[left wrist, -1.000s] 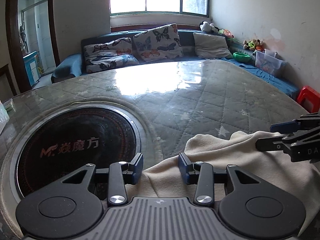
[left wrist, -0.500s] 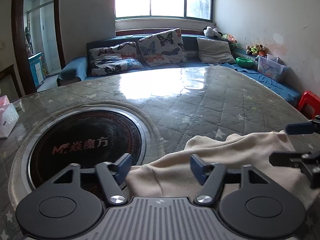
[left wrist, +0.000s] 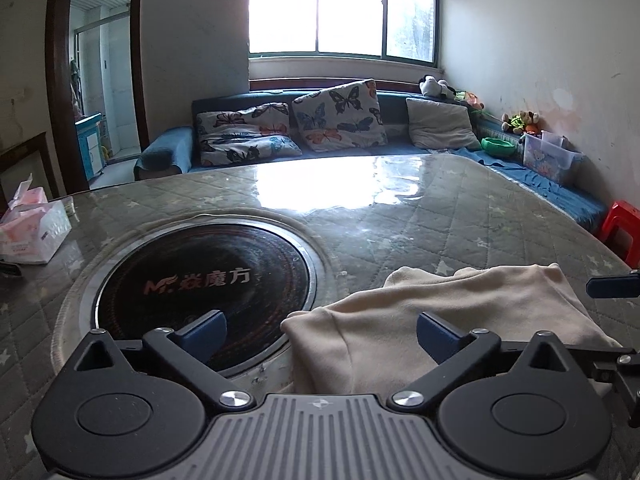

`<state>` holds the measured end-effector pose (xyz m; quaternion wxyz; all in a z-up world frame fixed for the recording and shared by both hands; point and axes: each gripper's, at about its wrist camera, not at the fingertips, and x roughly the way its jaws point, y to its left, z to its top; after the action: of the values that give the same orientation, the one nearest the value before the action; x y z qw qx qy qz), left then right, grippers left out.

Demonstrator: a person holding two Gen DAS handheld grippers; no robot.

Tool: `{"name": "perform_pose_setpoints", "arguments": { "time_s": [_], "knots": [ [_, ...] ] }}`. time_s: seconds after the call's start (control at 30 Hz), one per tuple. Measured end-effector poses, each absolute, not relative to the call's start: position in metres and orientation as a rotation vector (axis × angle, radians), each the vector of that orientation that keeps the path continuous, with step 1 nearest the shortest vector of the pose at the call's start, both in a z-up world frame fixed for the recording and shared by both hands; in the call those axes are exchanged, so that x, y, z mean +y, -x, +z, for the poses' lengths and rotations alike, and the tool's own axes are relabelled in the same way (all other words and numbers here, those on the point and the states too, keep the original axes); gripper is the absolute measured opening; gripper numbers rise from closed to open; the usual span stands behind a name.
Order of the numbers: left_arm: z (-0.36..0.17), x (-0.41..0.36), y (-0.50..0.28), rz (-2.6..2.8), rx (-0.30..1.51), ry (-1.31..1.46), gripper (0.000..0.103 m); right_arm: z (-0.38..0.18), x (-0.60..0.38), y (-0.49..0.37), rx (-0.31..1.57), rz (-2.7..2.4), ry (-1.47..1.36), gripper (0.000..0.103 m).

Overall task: Fold clothes
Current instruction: 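Open both tools wide and withdraw from the folded sweatshirt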

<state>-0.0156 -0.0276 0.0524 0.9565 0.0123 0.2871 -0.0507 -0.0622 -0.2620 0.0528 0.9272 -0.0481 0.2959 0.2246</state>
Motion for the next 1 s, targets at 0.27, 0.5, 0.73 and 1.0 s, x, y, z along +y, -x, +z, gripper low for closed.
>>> {"name": "perform_pose_setpoints", "arguments": {
  "time_s": [0.27,0.5,0.73,1.0],
  "knots": [
    [0.051,-0.022,0.034,-0.071,0.556,-0.017,0.103,0.052,-0.259,0.076,0.592,0.462,0.041,0.103],
    [0.049,-0.024,0.045,-0.060,0.568,-0.036,0.103,0.052,-0.255,0.086,0.599,0.462,0.042,0.103],
    [0.050,-0.028,0.054,-0.049,0.583,-0.042,0.103,0.053,-0.248,0.099,0.605,0.477,0.090,0.103],
    [0.051,-0.031,0.065,-0.042,0.606,-0.037,0.103,0.053,-0.238,0.116,0.590,0.508,0.148,0.103]
  ]
}}
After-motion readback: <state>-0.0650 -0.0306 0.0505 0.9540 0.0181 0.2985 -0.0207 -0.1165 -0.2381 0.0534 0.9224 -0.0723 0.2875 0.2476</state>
